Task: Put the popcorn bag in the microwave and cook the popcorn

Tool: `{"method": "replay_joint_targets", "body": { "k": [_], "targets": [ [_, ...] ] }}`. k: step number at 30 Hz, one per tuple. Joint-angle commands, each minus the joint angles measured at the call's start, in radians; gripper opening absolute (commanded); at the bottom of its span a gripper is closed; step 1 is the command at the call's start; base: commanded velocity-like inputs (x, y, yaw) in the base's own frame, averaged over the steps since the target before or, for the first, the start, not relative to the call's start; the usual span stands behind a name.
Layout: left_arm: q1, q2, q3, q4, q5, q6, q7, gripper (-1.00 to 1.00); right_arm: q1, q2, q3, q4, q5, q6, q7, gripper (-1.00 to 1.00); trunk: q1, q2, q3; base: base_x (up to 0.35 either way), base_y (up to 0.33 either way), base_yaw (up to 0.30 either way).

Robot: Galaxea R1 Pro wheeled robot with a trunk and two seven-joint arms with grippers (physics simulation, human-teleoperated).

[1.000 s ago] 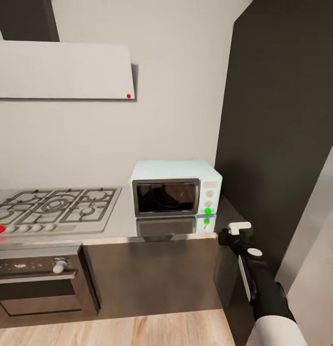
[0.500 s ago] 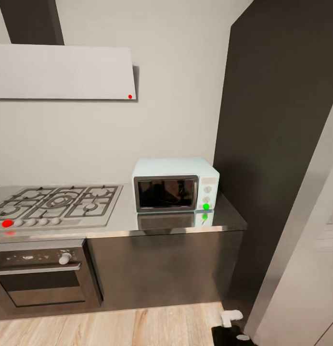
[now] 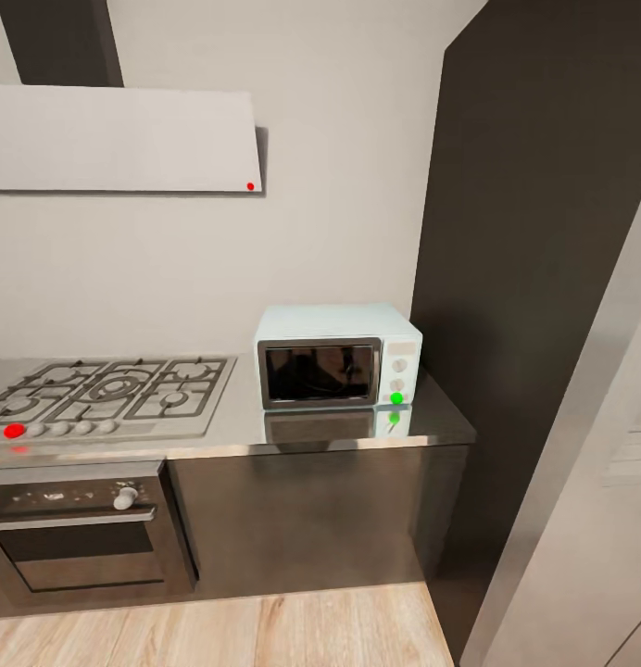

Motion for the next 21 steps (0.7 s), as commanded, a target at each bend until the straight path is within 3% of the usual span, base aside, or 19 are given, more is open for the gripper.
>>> {"method": "replay_joint_targets", "body": {
  "k": [1, 11, 12, 21],
  "targets": [
    [-0.001, 0.0, -0.008, 0.002, 0.011, -0.004, -0.004, 1.0, 0.0, -0.001, -0.009, 0.003, 0.008, 0.004, 0.004, -1.0, 0.0, -0.001, -0.001, 0.0, 0.0, 0.0],
    [-0.001, 0.0, -0.009, 0.001, 0.012, -0.004, -0.004, 1.0, 0.002, 0.0, -0.009, 0.003, 0.01, 0.016, 0.0, -1.0, 0.0, -0.001, -0.001, 0.0, 0.0, 0.0],
    [-0.001, 0.075, 0.002, -0.007, 0.126, -0.03, -0.005, 1.0, 0.042, 0.024, -0.012, -0.003, 0.02, -0.001, -0.009, -1.0, 0.0, -0.001, -0.001, 0.0, 0.0, 0.0],
    [-0.001, 0.075, 0.002, -0.007, 0.126, -0.03, -0.005, 1.0, 0.042, 0.024, -0.012, -0.003, 0.02, -0.001, -0.009, -1.0, 0.0, -0.001, -0.001, 0.0, 0.0, 0.0]
  ]
}}
